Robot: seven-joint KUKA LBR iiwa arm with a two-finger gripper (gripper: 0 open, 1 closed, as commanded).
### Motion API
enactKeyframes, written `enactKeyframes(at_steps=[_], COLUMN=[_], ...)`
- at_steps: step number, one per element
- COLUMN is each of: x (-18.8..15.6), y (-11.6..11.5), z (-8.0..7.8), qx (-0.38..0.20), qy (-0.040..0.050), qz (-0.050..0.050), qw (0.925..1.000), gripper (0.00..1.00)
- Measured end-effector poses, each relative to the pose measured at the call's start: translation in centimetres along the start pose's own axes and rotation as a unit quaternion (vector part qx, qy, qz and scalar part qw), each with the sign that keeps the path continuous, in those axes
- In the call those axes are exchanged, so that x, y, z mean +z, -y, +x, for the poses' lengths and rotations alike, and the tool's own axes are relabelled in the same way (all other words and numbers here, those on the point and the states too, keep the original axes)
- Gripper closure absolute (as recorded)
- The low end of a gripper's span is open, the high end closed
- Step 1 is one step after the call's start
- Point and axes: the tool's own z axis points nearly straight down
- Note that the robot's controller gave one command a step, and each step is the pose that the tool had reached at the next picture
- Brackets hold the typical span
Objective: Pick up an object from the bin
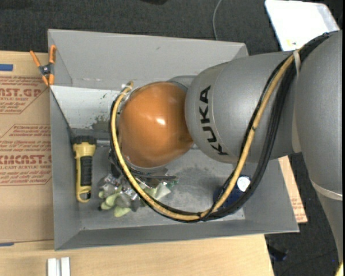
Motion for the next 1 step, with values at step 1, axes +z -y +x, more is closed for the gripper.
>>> enactKeyframes(at_steps=[1], x=[-2.15], y=[0.02], z=[-0.09], qx=[0.0], qy=[0.0011], qz=[0.0], qw=[1.0], gripper=[1.0])
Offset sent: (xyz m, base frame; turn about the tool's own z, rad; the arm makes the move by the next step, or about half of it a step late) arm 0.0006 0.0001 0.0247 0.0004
